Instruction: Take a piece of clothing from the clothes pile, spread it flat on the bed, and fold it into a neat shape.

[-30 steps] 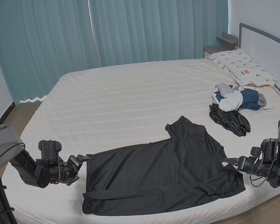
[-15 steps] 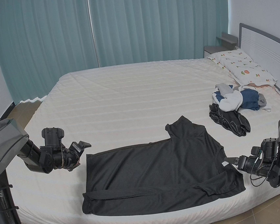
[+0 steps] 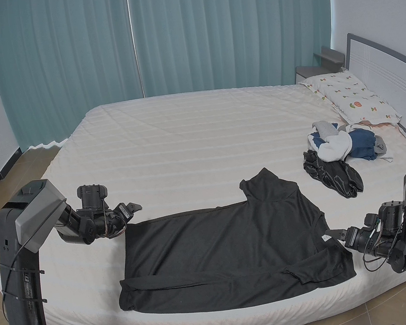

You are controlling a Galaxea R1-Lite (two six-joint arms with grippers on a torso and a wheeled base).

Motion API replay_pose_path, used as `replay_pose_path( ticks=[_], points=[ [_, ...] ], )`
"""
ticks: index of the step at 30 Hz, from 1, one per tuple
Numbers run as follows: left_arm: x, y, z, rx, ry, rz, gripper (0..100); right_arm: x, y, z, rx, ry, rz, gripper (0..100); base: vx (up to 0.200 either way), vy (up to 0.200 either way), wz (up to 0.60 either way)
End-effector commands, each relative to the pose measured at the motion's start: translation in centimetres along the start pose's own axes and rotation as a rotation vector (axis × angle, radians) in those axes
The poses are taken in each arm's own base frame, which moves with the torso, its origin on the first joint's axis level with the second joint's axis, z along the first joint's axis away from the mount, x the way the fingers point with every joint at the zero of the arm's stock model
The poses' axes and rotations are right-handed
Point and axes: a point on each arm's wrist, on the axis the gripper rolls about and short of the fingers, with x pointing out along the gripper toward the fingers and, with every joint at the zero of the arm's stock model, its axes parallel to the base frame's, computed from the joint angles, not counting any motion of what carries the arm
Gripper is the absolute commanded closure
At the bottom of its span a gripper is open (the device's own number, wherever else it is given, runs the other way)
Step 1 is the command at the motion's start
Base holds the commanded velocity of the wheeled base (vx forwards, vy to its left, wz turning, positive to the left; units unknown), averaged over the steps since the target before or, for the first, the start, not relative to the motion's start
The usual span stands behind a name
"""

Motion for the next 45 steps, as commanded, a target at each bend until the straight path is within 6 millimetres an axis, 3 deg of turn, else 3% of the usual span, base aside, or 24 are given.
replay_pose_path(
  ticks=[1, 17, 18, 23, 30, 33, 35, 36, 37, 39, 45],
  points=[
    [1.7, 0.9, -0.9, 0.003, 0.015, 0.01, 0, -0.1, 0.1, 0.3, -0.006, -0.018, 0.007, 0, 0.0, 0.0, 0.0],
    [1.7, 0.9, -1.1, 0.008, -0.001, -0.003, 0, 0.5, 0.7, 0.4, -0.024, -0.022, 0.037, 0, 0.0, 0.0, 0.0],
    [1.6, 1.1, -1.2, 0.006, 0.001, 0.0, 100, 0.6, 0.7, 0.6, -0.026, -0.028, 0.038, 0, 0.0, 0.0, 0.0],
    [1.5, 1.2, -1.0, 0.001, -0.006, 0.009, 100, 1.3, 0.9, 1.1, -0.026, -0.045, 0.05, 0, 0.0, 0.0, 0.0],
    [0.8, 1.0, -0.6, -0.009, -0.023, 0.022, 100, 4.1, 1.9, 3.9, -0.037, -0.054, 0.058, 0, 0.0, 0.0, 0.0],
    [-0.1, 1.0, -0.6, -0.032, -0.021, 0.028, 100, 6.8, 3.2, 5.8, -0.045, -0.052, 0.014, 0, 0.0, 0.0, 0.0],
    [-0.3, 0.9, -0.6, -0.034, -0.024, 0.026, 100, 7.1, 3.4, 6.0, -0.046, -0.054, 0.004, 0, 0.0, 0.0, 0.0],
    [-0.7, 0.7, -0.6, -0.049, -0.026, 0.024, 100, 8.6, 4.4, 6.7, -0.055, -0.057, -0.029, 0, 0.0, 0.0, 0.0],
    [-0.7, 0.8, -0.6, -0.05, -0.026, 0.024, 100, 8.7, 4.4, 6.8, -0.055, -0.057, -0.03, 0, 0.0, 0.0, 0.0],
    [-1.0, 0.8, -0.8, -0.058, -0.033, 0.018, 100, 11.0, 5.4, 7.3, -0.065, -0.041, -0.06, 0, 0.0, 0.0, 0.0],
    [-1.2, 1.0, -1.1, -0.058, -0.039, 0.014, 100, 15.5, 5.9, 8.0, -0.079, -0.055, -0.129, 0, 0.0, 0.0, 0.0]
  ],
)
